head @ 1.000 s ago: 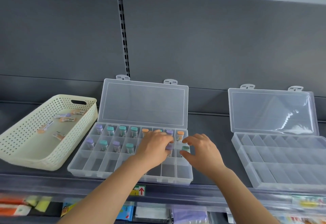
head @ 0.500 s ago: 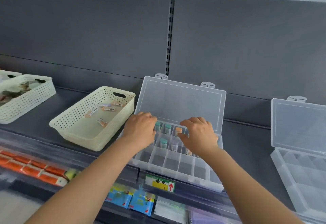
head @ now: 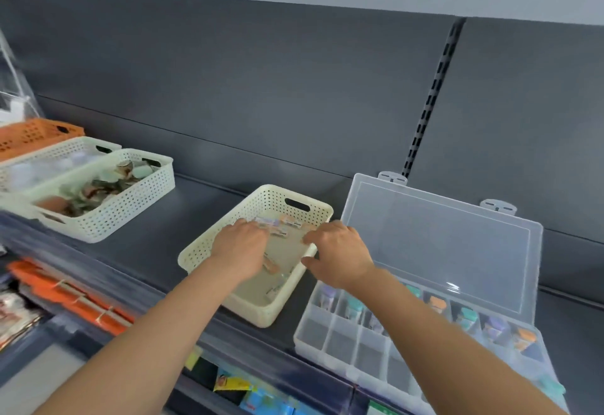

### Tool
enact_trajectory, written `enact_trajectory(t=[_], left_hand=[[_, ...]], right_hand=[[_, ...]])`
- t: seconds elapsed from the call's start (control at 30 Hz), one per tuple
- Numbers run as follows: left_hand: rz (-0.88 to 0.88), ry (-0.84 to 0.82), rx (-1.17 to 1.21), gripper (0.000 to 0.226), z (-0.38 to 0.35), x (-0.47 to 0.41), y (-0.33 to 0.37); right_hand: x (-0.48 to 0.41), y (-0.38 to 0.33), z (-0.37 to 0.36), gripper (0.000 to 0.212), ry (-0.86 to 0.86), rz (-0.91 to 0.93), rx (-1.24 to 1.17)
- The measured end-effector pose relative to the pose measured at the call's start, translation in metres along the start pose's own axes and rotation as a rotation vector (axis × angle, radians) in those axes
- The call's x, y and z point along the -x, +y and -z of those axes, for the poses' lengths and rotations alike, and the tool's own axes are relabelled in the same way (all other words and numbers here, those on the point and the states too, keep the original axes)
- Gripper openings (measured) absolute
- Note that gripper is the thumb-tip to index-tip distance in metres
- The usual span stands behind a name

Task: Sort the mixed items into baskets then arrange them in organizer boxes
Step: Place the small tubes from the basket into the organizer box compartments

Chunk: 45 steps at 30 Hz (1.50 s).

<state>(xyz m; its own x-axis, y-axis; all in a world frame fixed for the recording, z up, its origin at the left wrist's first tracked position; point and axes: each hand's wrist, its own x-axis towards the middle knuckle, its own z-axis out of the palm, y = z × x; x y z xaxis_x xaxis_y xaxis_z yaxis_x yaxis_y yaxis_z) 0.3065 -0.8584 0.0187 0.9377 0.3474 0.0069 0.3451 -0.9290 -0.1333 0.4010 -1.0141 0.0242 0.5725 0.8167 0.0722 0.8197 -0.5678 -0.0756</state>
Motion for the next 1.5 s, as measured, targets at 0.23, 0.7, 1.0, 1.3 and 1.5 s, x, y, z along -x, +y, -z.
enact_trajectory(t=[0.23, 0.7, 1.0, 1.3, 1.5], left_hand=[[-0.095, -0.137, -0.020, 0.036, -0.033, -0.043, -0.046], [-0.234, -0.258, -0.213, 0.029, -0.045, -0.081, -0.051], [-0.087, -0.437, -0.190, 0.041, -0.031, -0.061, -0.050], [-0.156, 0.073, 0.455, 0.032, -0.003, -0.011, -0.017], [-0.256, 0.068, 0.939, 0.028, 0.019, 0.032, 0.040]], right_hand=[[-0.064, -0.046, -0.029, 0.045, -0.274, -0.044, 0.216], [-0.080, -0.064, -0.042, 0.022, -0.223, -0.145, 0.035], [-0.023, -0.047, -0.011, 0.017, 0.136, -0.168, -0.291], [0.069, -0.022, 0.009, 0.016, 0.409, -0.255, -0.544], [0.109, -0.016, -0.003, 0.009, 0.472, -0.291, -0.555]])
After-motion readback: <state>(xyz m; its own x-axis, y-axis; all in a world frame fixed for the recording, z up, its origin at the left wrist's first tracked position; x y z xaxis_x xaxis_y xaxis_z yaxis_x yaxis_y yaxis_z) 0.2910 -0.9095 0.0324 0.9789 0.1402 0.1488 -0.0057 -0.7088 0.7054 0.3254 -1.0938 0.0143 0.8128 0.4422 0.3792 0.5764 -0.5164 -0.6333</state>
